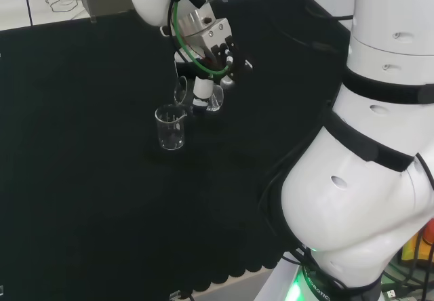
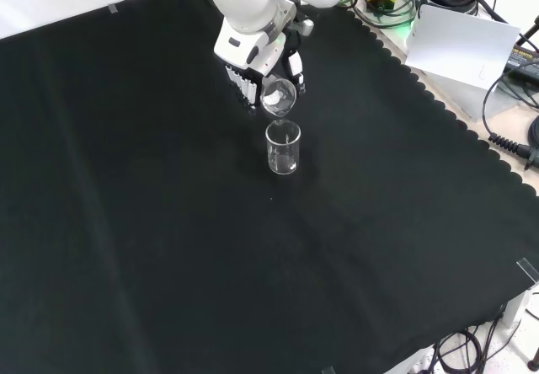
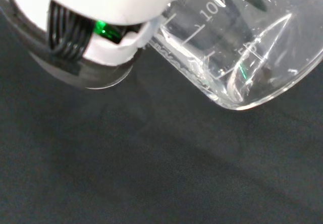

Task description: Pour the water from the handheld beaker into the one on the table.

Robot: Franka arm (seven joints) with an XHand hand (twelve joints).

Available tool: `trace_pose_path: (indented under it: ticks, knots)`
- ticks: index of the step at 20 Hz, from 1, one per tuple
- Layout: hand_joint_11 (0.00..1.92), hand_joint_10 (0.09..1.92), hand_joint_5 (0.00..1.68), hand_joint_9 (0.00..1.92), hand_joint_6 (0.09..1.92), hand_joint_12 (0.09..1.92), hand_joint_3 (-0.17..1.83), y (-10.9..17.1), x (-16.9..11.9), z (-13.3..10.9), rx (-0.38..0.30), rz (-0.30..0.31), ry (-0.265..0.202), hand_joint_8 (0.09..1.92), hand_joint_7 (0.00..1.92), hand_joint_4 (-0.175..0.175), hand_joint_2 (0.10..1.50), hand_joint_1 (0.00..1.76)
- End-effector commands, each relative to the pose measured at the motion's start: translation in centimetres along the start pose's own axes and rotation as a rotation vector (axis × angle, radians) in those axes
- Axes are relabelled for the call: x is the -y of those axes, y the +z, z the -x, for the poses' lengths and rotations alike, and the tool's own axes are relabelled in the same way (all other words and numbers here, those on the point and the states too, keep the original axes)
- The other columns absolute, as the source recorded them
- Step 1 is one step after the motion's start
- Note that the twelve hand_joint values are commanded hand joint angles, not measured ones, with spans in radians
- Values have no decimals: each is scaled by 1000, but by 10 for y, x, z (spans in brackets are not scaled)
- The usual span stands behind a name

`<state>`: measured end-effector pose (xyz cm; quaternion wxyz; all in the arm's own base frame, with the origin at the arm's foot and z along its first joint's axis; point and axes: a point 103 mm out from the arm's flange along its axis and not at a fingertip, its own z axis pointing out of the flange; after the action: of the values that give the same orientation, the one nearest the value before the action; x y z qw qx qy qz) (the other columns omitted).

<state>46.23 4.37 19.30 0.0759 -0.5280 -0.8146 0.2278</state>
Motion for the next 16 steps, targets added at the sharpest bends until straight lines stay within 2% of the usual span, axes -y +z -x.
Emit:
trace_pose_path:
  ticks: [1,16]
  knots:
    - [1330,87,1444,1747,266,714,546,-4,-4,-4,44,-32,17,124,1549,-175,658,1326]
    - [1332,87,1440,1748,276,711,549,-16,-9,-11,158,-107,39,135,1545,-175,656,1326]
